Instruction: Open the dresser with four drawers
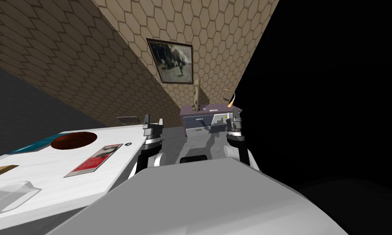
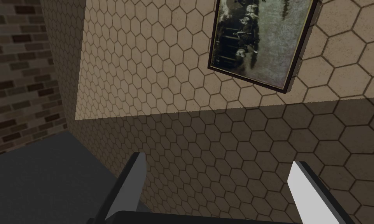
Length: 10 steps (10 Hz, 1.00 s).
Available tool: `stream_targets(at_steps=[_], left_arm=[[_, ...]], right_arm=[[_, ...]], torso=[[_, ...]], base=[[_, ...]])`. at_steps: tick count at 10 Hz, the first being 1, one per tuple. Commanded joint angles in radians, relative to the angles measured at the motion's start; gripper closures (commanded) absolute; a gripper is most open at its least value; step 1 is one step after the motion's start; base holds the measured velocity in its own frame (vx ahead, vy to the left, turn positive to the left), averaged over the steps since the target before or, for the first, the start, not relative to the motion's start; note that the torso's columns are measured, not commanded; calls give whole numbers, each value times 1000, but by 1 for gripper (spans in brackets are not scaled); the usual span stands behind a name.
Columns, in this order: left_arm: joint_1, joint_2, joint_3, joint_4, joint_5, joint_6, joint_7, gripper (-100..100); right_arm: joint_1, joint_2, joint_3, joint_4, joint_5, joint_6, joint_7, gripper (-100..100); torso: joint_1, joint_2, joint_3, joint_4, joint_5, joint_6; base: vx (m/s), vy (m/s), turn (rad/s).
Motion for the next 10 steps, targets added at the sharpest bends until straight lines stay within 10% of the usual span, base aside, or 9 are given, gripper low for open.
stream_targets(at_steps=[1, 9, 10], left_arm=[[0, 0, 0, 0, 0, 0, 0, 0], [0, 0, 0, 0, 0, 0, 0, 0], [0, 0, 0, 0, 0, 0, 0, 0]], right_arm=[[0, 0, 0, 0, 0, 0, 0, 0], [0, 0, 0, 0, 0, 0, 0, 0], [-4, -28, -4, 9, 7, -2, 20, -100]], torso=[[0, 40, -82, 41, 0, 0], [0, 618, -1234, 617, 0, 0], [0, 691, -1382, 691, 0, 0]], base=[[0, 0, 0], [0, 0, 0], [23, 12, 9]])
